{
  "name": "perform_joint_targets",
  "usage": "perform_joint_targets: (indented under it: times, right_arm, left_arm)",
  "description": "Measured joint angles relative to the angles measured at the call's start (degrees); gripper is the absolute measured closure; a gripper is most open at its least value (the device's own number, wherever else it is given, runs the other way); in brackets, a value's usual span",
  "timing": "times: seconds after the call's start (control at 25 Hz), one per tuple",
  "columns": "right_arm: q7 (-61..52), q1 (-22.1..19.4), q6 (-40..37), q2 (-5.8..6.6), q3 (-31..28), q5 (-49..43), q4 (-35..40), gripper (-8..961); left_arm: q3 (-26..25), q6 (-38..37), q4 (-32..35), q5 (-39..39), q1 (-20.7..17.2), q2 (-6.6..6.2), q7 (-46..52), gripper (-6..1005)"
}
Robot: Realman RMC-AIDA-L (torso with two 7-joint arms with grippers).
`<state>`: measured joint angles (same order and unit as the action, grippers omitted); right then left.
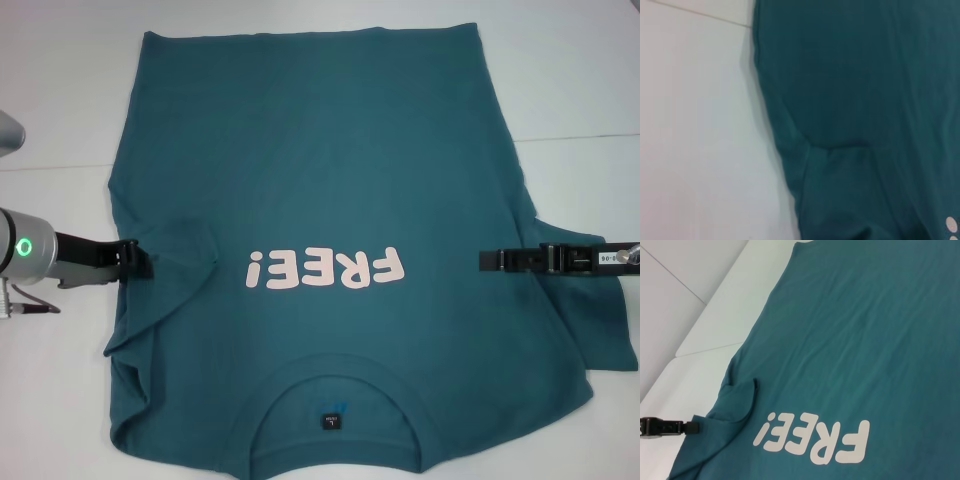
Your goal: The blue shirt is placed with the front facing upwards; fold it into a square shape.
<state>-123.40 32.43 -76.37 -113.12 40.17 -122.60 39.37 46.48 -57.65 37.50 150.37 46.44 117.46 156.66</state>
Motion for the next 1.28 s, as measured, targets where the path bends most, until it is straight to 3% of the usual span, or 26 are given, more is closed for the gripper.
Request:
perform_joint_targets:
  times: [0.36, 0.6, 0.8, 1.04, 1.28]
  right_arm:
    - [0.00, 0.00, 0.07, 0.00, 0.00, 0.00, -0.05, 327]
    - [0.00, 0.00, 0.09, 0.00, 0.00, 0.00, -0.09, 327]
    - [0.00, 0.01, 0.09, -0.10, 0.03, 0.00, -0.09, 327]
    - [0.00, -0.09, 0.08, -0.06, 0.08, 0.00, -0.38, 327]
    - [0.09, -0.42, 0.08, 0.18, -0.01, 0.00, -0.90, 327]
  left_arm:
    - [0.02, -1.44, 0.75, -0.19, -0.14, 0.01, -0.04, 895]
    - [-0.41, -9.02, 5.94, -2.68, -1.41, 0.45, -0.33, 999]
    - [-0.09, -12.00, 7.92, -5.74, -1.88, 1.46, -0.80, 999]
    - [0.24, -11.56, 6.65, -6.18, -1.37, 3.69, -2.74, 998]
    - [0.17, -15.30, 6.46, -8.60, -1.40, 3.91, -5.91, 954]
